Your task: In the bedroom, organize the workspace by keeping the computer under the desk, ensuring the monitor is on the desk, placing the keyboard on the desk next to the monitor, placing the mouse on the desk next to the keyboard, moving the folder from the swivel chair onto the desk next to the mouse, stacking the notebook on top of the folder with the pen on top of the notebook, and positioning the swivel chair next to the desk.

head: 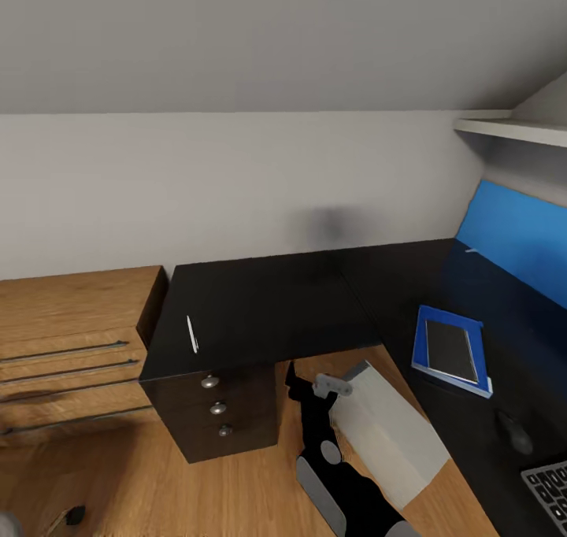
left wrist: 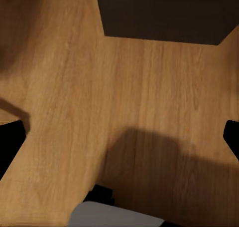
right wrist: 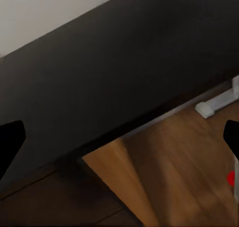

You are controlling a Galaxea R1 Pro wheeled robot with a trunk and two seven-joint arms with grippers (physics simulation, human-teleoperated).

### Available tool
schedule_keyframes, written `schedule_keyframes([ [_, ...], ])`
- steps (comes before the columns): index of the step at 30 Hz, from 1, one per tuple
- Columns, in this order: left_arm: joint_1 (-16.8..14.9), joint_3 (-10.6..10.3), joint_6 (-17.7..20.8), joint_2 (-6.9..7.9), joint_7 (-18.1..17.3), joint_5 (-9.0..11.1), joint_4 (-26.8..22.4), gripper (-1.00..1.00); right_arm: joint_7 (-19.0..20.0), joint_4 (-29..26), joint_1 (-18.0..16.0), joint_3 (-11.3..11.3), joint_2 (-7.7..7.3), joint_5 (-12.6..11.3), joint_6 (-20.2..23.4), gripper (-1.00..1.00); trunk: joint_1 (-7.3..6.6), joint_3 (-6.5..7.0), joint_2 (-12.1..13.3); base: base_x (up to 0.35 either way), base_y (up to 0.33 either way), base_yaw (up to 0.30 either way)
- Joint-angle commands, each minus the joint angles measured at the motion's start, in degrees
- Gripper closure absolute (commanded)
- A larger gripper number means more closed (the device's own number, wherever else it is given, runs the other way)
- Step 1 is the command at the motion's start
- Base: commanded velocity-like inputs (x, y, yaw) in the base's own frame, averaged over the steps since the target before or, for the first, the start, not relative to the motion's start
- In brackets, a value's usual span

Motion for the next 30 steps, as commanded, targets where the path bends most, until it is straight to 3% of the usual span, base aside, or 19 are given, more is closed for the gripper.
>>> schedule_keyframes([
  [1, 0.02, -0.21, -0.24, 0.04, 0.31, 0.6, -0.01, -1.0, -0.44, 0.11, -0.07, 0.39, 0.0, -0.32, -0.45, -1.0, 0.0, -0.04, -0.03, 0.0, 0.0, 0.288],
  [9, 0.01, -0.26, -0.29, 0.04, 0.3, 0.57, 0.12, -1.0, -1.34, 0.48, -0.07, 3.02, 0.0, 0.36, -0.82, -1.0, 0.0, -0.04, -0.03, 0.0, 0.0, 0.288],
  [30, -0.01, -0.26, -0.39, 0.03, 0.3, 0.48, 0.13, -1.0, -1.4, 0.5, -0.07, 3.46, 0.0, 0.4, -0.96, -1.0, 0.0, -0.04, -0.03, 0.0, 0.0, 0.288],
])
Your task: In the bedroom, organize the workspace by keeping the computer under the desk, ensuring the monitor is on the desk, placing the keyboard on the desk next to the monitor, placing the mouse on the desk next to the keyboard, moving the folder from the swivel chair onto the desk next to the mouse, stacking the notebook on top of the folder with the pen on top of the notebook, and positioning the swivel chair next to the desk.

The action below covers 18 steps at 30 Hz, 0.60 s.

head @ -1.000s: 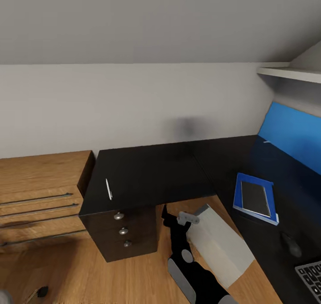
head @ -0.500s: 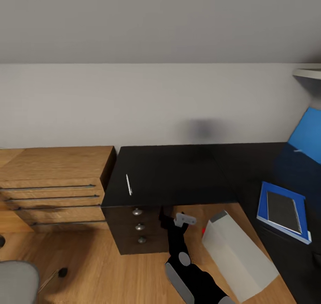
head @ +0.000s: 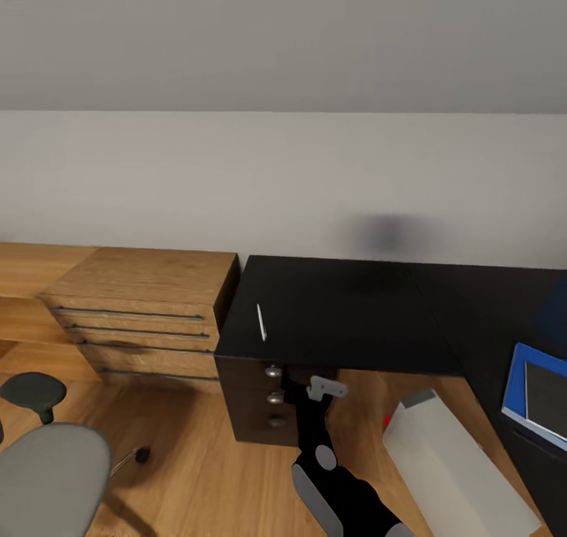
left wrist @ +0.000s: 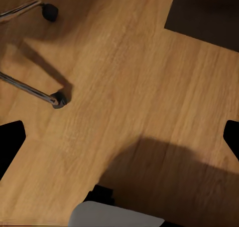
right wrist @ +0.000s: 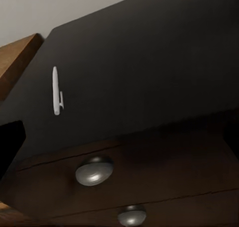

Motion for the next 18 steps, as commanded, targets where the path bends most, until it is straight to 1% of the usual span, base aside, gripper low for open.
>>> schedule_keyframes([
  [1, 0.03, -0.2, -0.25, 0.04, 0.32, 0.6, -0.06, -1.0, -0.2, -0.05, -0.07, 0.23, 0.0, -0.44, -0.36, -1.0, 0.01, -0.04, -0.03, 0.0, 0.0, 0.282],
  [5, 0.04, -0.14, -0.38, 0.06, 0.32, 0.6, -0.24, -1.0, -0.2, -0.34, -0.07, 0.2, 0.0, -0.45, -0.42, -1.0, 0.01, -0.04, -0.03, 0.0, 0.0, 0.223],
  [9, 0.04, -0.03, -1.34, 0.15, 0.28, 0.6, -0.72, -1.0, -0.2, -1.34, -0.07, 0.16, 0.0, -0.55, -0.18, -1.0, 0.01, -0.04, -0.03, 0.0, 0.0, 0.087],
  [12, 0.01, 0.08, -3.51, 0.77, 0.2, 0.66, -1.58, -1.0, -0.2, -4.13, -0.07, 0.18, 0.0, -0.81, 0.65, -1.0, 0.01, -0.04, -0.03, 0.0, 0.0, 0.031],
  [14, -0.05, 0.08, -4.71, 1.57, 0.17, 0.72, -3.38, -1.0, -0.2, -6.16, -0.07, 0.16, 0.0, -0.88, 1.23, -1.0, 0.01, -0.04, -0.03, 0.0, 0.0, 0.014],
  [15, -0.09, 0.07, -5.08, 2.05, 0.16, 0.74, -5.62, -1.0, -0.21, -7.07, -0.07, 0.09, 0.0, -0.89, 1.46, -1.0, 0.01, -0.04, -0.03, 0.0, 0.0, 0.008],
  [17, 0.06, 0.1, -5.26, 2.39, 0.15, 0.77, -8.46, -1.0, -0.24, -7.61, -0.07, -0.07, 0.0, -0.91, 1.63, -1.0, 0.01, -0.04, -0.03, 0.0, 0.0, 0.006],
  [18, 0.88, 0.13, -5.31, 2.76, 0.15, 0.8, -11.61, -1.0, -0.25, -7.96, -0.07, -0.23, 0.0, -0.86, 1.75, -1.0, 0.01, -0.04, -0.03, 0.0, 0.0, 0.003],
])
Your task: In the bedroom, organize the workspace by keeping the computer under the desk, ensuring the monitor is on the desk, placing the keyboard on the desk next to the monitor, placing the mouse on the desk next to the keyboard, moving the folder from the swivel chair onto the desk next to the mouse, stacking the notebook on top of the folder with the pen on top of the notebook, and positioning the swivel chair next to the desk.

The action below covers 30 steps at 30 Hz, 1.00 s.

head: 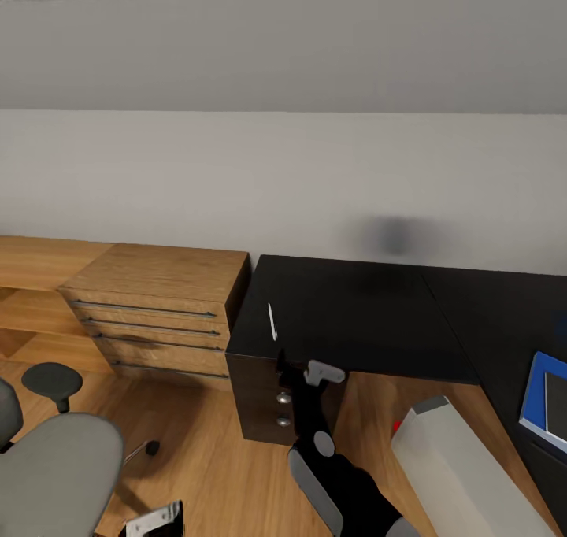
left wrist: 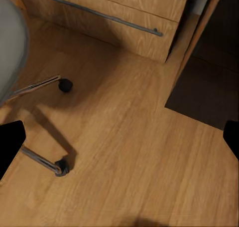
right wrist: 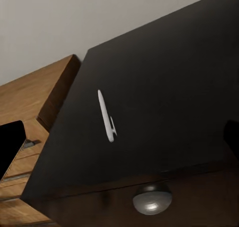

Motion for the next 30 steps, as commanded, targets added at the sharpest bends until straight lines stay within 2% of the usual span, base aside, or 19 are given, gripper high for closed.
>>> schedule_keyframes([
  [1, 0.72, -0.13, -0.21, 0.25, 0.26, 0.52, -1.78, -1.0, -0.18, -0.13, -0.06, 0.07, 0.0, -0.45, -0.31, -1.0, 0.01, -0.05, -0.03, 0.0, 0.0, 0.003],
  [5, 5.11, -0.02, 0.35, 1.68, 0.29, 0.73, -10.02, -1.0, -0.38, -0.43, -0.06, -0.89, 0.0, -0.29, -0.05, -1.0, 0.01, -0.05, -0.03, 0.0, 0.0, 0.001],
  [6, 6.81, 0.0, 0.63, 2.23, 0.31, 1.17, -13.11, -1.0, -0.59, -0.4, -0.06, -1.55, 0.0, -0.21, 0.13, -1.0, 0.01, -0.05, -0.03, 0.0, 0.0, 0.0],
  [8, 8.48, 0.02, 0.82, 2.62, 0.32, 1.97, -15.84, -1.0, -0.7, -0.38, -0.06, -2.44, 0.0, -0.18, 0.24, -1.0, 0.01, -0.05, -0.03, 0.0, 0.0, 0.0],
  [13, 12.03, 0.04, 1.05, 3.17, 0.34, 4.63, -21.1, -1.0, -0.69, -0.35, -0.06, -4.89, 0.0, -0.22, 0.3, -1.0, 0.01, -0.05, -0.03, 0.0, 0.0, 0.0],
  [16, 12.88, 0.08, 1.17, 3.3, 0.34, 5.39, -22.25, -1.0, -0.91, -0.38, -0.1, -5.63, 0.0, -0.16, 0.57, -1.0, 0.01, -0.05, -0.03, 0.0, 0.0, 0.0],
  [17, 13.19, 0.26, 1.24, 3.34, 0.35, 5.65, -22.54, -1.0, -1.25, -0.45, -0.17, -5.88, 0.0, 0.04, 1.85, -1.0, 0.01, -0.05, -0.03, 0.0, 0.0, 0.0],
  [20, 13.35, 0.72, 1.29, 3.36, 0.35, 5.81, -22.66, -1.0, -2.48, -0.45, -0.41, -6.03, 0.0, 0.35, 7.99, -1.0, 0.01, -0.05, -0.03, 0.038, 0.0, 0.0],
  [21, 13.38, 0.85, 1.3, 3.37, 0.35, 5.85, -22.68, -1.0, -3.61, -0.43, -0.82, -6.07, 0.0, 0.59, 13.11, -1.0, 0.01, -0.05, -0.03, 0.114, 0.0, 0.0],
  [22, 13.44, 1.0, 1.31, 3.38, 0.35, 5.89, -22.6, -1.0, -6.37, -0.36, -2.99, -6.11, 0.0, 1.52, 25.15, -1.0, 0.01, -0.05, -0.03, 0.228, 0.0, 0.0],
  [23, 13.45, 1.03, 1.31, 3.38, 0.35, 5.9, -22.36, -1.0, -7.38, -0.32, -4.32, -6.12, 0.0, 2.3, 30.05, -1.0, 0.01, -0.05, -0.03, 0.262, 0.0, 0.0],
  [24, 13.45, 1.06, 1.31, 3.38, 0.35, 5.9, -22.22, -1.0, -7.75, -0.31, -4.86, -6.12, 0.0, 2.75, 31.87, -1.0, 0.01, -0.05, -0.03, 0.274, 0.0, 0.0],
  [25, 13.48, 1.11, 1.32, 3.38, 0.35, 5.91, -21.88, -1.0, -8.66, -0.28, -5.91, -6.13, 0.0, 3.91, 35.53, -1.0, 0.01, -0.05, -0.03, 0.297, 0.0, 0.0],
  [28, 13.48, 1.1, 1.32, 3.33, 0.35, 5.91, -21.53, -1.0, -9.35, -0.27, -6.56, -6.31, 0.0, 4.67, 37.75, -1.0, 0.01, -0.05, -0.03, 0.307, 0.0, 0.0],
  [30, 13.48, 1.1, 1.27, 3.31, 0.32, 5.91, -21.17, -1.0, -9.6, -0.22, -6.78, -7.47, 0.0, 4.62, 38.26, -1.0, 0.01, -0.05, -0.03, 0.315, 0.0, 0.0],
])
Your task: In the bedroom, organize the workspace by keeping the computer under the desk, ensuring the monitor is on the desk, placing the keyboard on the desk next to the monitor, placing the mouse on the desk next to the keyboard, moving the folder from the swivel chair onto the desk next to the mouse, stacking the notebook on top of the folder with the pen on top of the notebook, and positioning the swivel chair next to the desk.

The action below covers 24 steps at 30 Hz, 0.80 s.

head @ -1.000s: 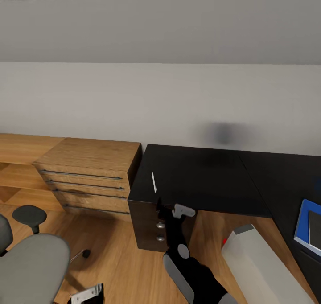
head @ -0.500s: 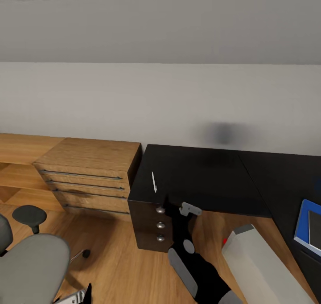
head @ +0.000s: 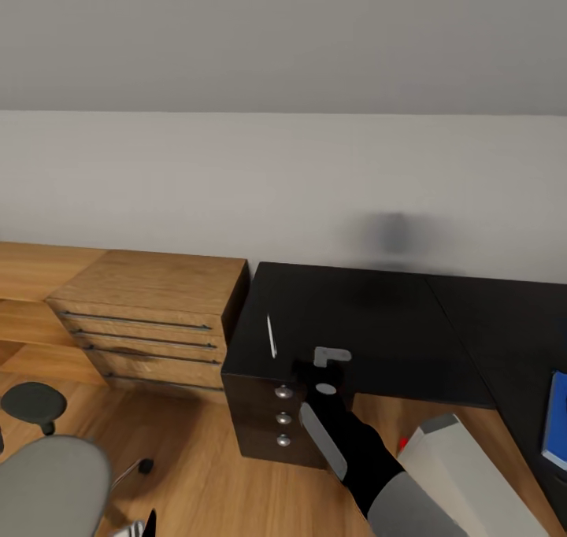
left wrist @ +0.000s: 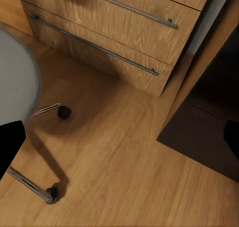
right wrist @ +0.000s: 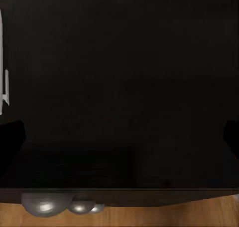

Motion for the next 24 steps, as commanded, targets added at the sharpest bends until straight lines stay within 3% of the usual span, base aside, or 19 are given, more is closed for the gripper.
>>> schedule_keyframes([
  [1, 0.01, -0.2, -0.3, 0.07, 0.31, 0.54, 0.06, -1.0, -0.46, -0.05, -0.09, -0.54, 0.0, -0.31, 0.34, -1.0, 0.04, -0.05, -0.03, 0.317, 0.0, 0.0],
  [3, 0.02, -0.2, -0.33, 0.07, 0.3, 0.54, 0.31, -1.0, -0.57, -0.07, -0.22, -2.99, 0.0, -0.48, 0.77, -1.0, 0.04, -0.05, -0.03, 0.32, 0.0, 0.0],
  [9, 0.02, -0.14, -0.34, 0.08, 0.32, 0.54, 0.41, -1.0, -0.69, -0.26, -0.27, -3.42, 0.0, -0.34, 1.21, -1.0, 0.04, -0.05, -0.03, 0.307, 0.0, 0.0],
  [13, 0.01, -0.12, -0.34, 0.08, 0.34, 0.54, 0.42, -1.0, -0.65, -0.37, -0.28, -0.96, 0.0, -0.24, 1.04, -1.0, 0.04, -0.05, -0.03, 0.206, 0.0, 0.0],
  [19, 0.0, -0.12, -0.35, 0.12, 0.35, 0.54, 0.49, -1.0, -0.74, -0.42, -0.28, 4.63, 0.0, -0.12, 0.8, -1.0, 0.04, -0.05, -0.03, 0.063, 0.0, 0.014],
  [24, 0.01, -0.11, -0.36, 0.12, 0.35, 0.54, 0.5, -1.0, -0.69, -0.38, -0.28, 5.25, 0.0, -0.13, 0.77, -1.0, 0.04, -0.05, -0.03, 0.009, 0.0, 0.167],
])
